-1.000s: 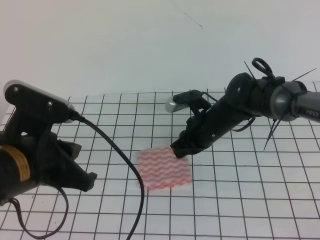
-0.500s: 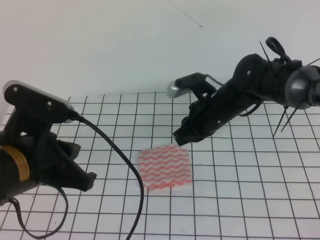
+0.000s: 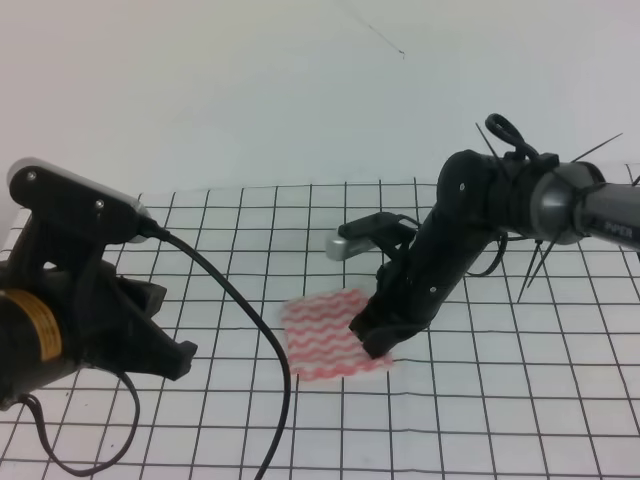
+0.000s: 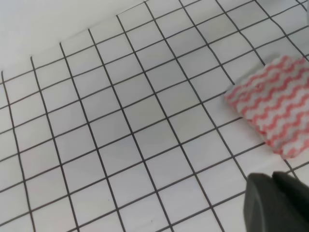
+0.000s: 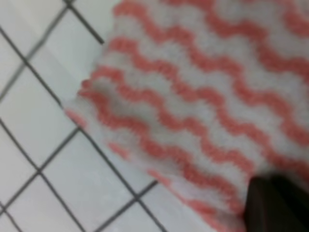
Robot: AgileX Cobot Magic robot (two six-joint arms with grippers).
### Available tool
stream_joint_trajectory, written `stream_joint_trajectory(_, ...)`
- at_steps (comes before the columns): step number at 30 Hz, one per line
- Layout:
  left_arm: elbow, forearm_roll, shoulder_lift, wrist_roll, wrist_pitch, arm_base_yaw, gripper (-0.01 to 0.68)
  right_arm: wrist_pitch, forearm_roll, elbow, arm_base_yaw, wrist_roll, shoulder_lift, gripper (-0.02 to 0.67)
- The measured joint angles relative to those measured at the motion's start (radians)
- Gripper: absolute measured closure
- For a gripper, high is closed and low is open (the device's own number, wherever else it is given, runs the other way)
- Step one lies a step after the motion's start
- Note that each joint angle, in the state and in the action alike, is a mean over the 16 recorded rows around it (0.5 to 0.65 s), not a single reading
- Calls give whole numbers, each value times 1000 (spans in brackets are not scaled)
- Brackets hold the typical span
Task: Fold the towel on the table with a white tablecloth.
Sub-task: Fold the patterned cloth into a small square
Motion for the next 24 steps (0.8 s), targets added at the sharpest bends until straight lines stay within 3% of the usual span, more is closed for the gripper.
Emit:
stream_joint_trajectory(7,0,-6,0,0,-3,0,674,-20,-39,1,-1,32,-20,645)
stream_joint_trajectory(18,0,-9,1,0,-2,0,674,-167,35,1,-7,6,-9,646)
stream_joint_trajectory(24,0,-9,2,0,10,0,674,-218,-30,0,-15,77,-11,646)
